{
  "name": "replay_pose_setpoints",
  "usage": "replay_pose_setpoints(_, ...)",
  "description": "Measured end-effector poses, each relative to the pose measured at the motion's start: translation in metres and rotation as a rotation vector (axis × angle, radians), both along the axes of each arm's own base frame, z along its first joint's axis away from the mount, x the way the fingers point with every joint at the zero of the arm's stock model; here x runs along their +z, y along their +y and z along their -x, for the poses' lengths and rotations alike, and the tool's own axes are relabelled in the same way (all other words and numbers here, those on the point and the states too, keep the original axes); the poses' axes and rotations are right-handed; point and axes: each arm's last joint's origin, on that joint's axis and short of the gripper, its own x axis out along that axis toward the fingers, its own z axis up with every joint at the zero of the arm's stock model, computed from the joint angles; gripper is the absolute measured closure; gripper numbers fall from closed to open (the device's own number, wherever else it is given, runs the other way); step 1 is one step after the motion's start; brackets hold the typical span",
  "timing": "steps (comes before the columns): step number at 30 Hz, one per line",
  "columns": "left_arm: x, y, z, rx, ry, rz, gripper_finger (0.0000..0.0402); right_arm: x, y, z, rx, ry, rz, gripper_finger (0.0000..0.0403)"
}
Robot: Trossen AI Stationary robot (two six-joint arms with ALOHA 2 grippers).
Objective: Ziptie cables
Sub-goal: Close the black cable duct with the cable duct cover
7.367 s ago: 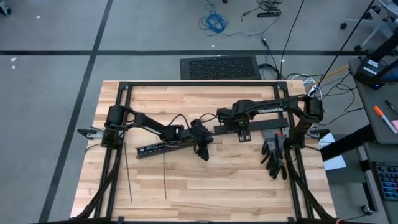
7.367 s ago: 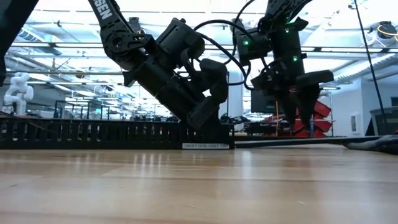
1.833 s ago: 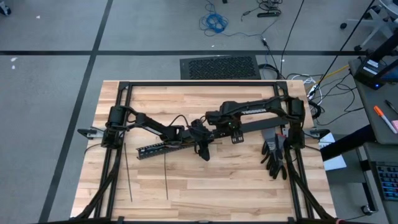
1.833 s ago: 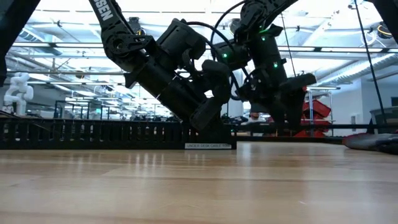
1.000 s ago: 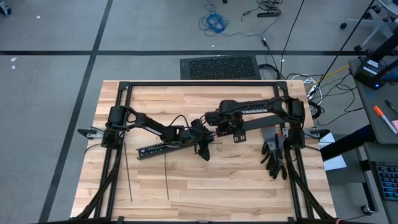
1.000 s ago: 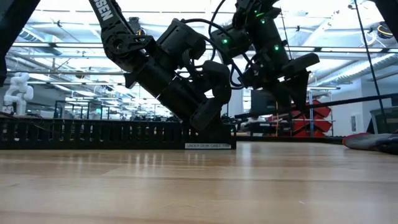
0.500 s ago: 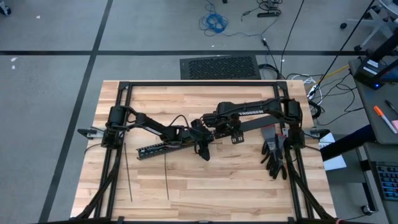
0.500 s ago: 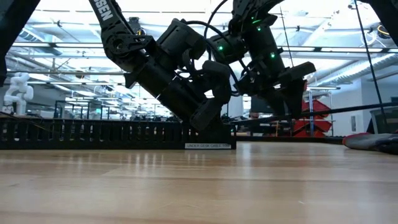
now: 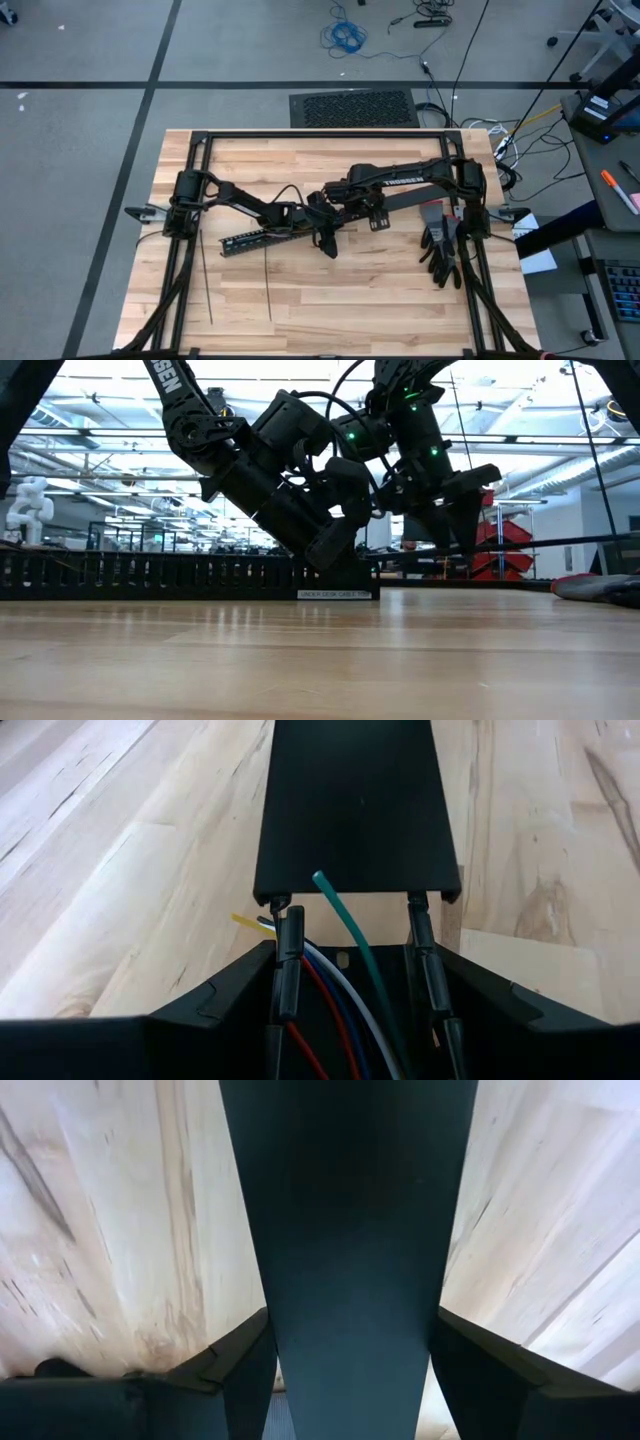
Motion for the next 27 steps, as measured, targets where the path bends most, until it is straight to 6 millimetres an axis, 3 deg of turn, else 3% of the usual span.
replay_pose_setpoints(27,0.0,0.0,0.0,-0.001,0.001,-0.001,0.0173,0.0022,-0.0006,0.0052,0.001,0.059,0.043,0.0175)
